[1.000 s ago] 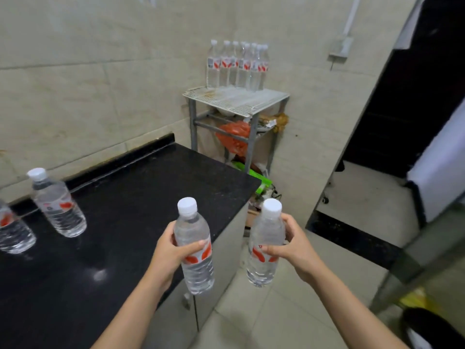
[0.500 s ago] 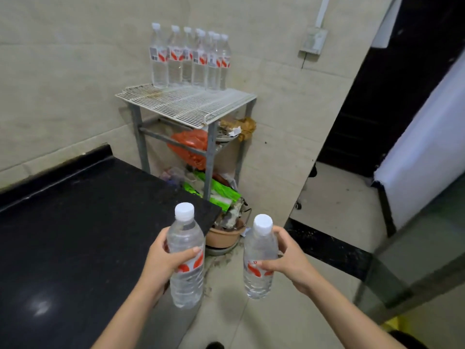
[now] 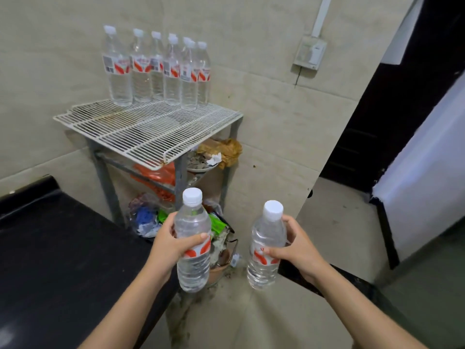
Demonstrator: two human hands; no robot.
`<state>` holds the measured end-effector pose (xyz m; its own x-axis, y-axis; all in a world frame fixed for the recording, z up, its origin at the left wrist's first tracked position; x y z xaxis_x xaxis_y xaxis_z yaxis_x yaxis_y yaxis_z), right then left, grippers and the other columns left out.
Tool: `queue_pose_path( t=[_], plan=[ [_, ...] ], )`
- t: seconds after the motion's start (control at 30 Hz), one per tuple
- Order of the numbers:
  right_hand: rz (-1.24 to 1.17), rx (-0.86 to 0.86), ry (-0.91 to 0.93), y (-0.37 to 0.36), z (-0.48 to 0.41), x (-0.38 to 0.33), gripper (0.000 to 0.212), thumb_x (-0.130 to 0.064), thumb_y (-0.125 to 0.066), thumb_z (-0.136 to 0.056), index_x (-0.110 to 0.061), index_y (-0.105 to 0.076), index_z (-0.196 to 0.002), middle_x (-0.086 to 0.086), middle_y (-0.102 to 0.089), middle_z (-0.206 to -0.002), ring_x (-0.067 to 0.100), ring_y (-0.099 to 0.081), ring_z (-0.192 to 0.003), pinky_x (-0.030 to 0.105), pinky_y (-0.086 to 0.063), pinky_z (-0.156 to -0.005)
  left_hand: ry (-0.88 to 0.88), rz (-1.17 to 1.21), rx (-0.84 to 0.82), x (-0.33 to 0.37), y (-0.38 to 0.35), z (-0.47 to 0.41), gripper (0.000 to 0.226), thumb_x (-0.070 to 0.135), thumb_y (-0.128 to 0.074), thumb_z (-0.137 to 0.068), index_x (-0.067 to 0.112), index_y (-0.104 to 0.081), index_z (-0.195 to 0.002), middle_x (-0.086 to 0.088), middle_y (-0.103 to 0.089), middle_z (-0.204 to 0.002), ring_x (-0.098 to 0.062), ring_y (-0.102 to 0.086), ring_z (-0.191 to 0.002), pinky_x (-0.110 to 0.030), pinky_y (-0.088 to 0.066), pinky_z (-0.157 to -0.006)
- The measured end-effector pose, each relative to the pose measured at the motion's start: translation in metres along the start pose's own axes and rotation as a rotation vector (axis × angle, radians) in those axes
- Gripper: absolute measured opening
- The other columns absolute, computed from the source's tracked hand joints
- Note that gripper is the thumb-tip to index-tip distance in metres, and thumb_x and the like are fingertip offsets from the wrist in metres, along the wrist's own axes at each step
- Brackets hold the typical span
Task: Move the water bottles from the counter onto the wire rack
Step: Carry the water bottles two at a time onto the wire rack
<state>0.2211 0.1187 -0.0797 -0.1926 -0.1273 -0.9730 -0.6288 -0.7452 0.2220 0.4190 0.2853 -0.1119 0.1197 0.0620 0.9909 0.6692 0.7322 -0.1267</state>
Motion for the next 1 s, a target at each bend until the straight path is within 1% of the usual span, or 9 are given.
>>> queue_pose_path(
  t=[0.07, 0.2, 0.27, 0.37, 0.47, 0.53, 0.7, 0.87, 1.0],
  plan=[
    [-0.026, 0.034, 0.033, 0.016, -0.025, 0.002, 0.064, 0.003, -0.081, -0.057, -0.031, -0.051, -0.103, -0.005, -0.062, -0.103, -0.002, -0.063, -0.085, 0.016, -0.052, -0.069, -0.019, -0.002, 0.010, 0.003, -0.016, -0.017, 0.057, 0.019, -0.085, -0.046, 0.028, -0.059, -0.096, 0.002, -0.070, -0.093, -0.011, -0.069, -0.080, -0.021, -0.051, -0.063],
    [-0.054, 0.072, 0.124, 0.045, -0.088, -0.005, 0.061, 0.007, -0.077, -0.060, -0.028, -0.050, -0.102, -0.003, -0.063, -0.099, -0.002, -0.063, -0.079, 0.015, -0.051, -0.066, -0.097, 0.020, 0.078, 0.017, -0.050, -0.053, 0.051, 0.000, -0.079, -0.059, 0.025, -0.058, -0.097, -0.005, -0.069, -0.100, -0.015, -0.066, -0.083, -0.026, -0.051, -0.067],
    [-0.099, 0.031, 0.167, 0.066, -0.123, -0.018, 0.060, 0.009, -0.075, -0.061, -0.026, -0.049, -0.103, -0.001, -0.063, -0.099, 0.000, -0.064, -0.077, 0.016, -0.052, -0.064, -0.135, 0.042, 0.116, 0.036, -0.066, -0.072, 0.054, 0.001, -0.081, -0.055, 0.023, -0.059, -0.099, -0.007, -0.069, -0.100, -0.018, -0.067, -0.084, -0.029, -0.052, -0.068],
    [-0.151, -0.026, 0.264, 0.090, -0.161, -0.050, 0.061, 0.013, -0.072, -0.062, -0.023, -0.049, -0.104, -0.004, -0.063, -0.097, -0.003, -0.064, -0.075, 0.014, -0.053, -0.063, -0.246, 0.054, 0.130, 0.082, -0.069, -0.085, 0.057, 0.009, -0.081, -0.046, 0.024, -0.061, -0.097, 0.001, -0.074, -0.088, -0.015, -0.069, -0.080, -0.025, -0.056, -0.064],
    [-0.247, -0.087, 0.393, 0.117, -0.200, -0.091, 0.064, 0.018, -0.068, -0.057, -0.020, -0.050, -0.105, -0.009, -0.068, -0.089, 0.002, -0.067, -0.077, 0.018, -0.054, -0.064, -0.411, 0.115, 0.228, 0.125, -0.070, -0.100, 0.049, 0.007, -0.069, -0.052, 0.018, -0.060, -0.099, 0.006, -0.074, -0.082, -0.009, -0.069, -0.075, -0.021, -0.056, -0.065],
    [-0.343, -0.142, 0.473, 0.127, -0.226, -0.120, 0.063, 0.010, -0.068, -0.050, -0.022, -0.050, -0.101, -0.011, -0.072, -0.083, 0.004, -0.067, -0.077, 0.019, -0.055, -0.064, -0.509, 0.139, 0.318, 0.148, -0.069, -0.109, 0.049, 0.006, -0.065, -0.058, 0.014, -0.056, -0.106, 0.007, -0.072, -0.081, -0.008, -0.068, -0.075, -0.021, -0.056, -0.070],
    [-0.527, -0.252, 0.533, 0.116, -0.277, -0.161, 0.055, -0.003, -0.067, -0.048, -0.024, -0.050, -0.096, -0.008, -0.068, -0.086, 0.008, -0.067, -0.079, 0.024, -0.057, -0.068, -0.630, 0.117, 0.508, 0.173, -0.061, -0.126, 0.041, 0.005, -0.068, -0.061, 0.020, -0.055, -0.098, 0.009, -0.071, -0.082, -0.008, -0.067, -0.080, -0.023, -0.056, -0.073],
    [-0.611, -0.315, 0.528, 0.076, -0.317, -0.178, 0.052, 0.000, -0.066, -0.053, -0.026, -0.049, -0.095, -0.015, -0.072, -0.076, 0.005, -0.069, -0.074, 0.022, -0.056, -0.059, -0.648, 0.124, 0.591, 0.172, -0.037, -0.139, 0.040, 0.012, -0.065, -0.063, 0.020, -0.056, -0.102, 0.006, -0.068, -0.088, -0.011, -0.067, -0.082, -0.023, -0.055, -0.070],
    [-0.526, -0.357, 0.483, 0.038, -0.360, -0.195, 0.051, 0.011, -0.064, -0.067, -0.028, -0.049, -0.096, -0.003, -0.067, -0.089, 0.014, -0.068, -0.080, 0.035, -0.058, -0.069, -0.674, 0.121, 0.642, 0.180, -0.014, -0.164, 0.047, 0.011, -0.068, -0.062, 0.017, -0.053, -0.106, 0.003, -0.065, -0.091, -0.013, -0.064, -0.085, -0.027, -0.052, -0.075]
  ],
)
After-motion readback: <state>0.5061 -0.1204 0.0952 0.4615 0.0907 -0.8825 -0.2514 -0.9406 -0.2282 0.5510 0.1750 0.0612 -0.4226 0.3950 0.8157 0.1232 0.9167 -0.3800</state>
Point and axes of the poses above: each hand's wrist, its own z-axis away from the middle knuckle, its own y-axis out of the back of the hand, x = y × z, the point moved 2 cm from there along -z, towards the middle knuckle
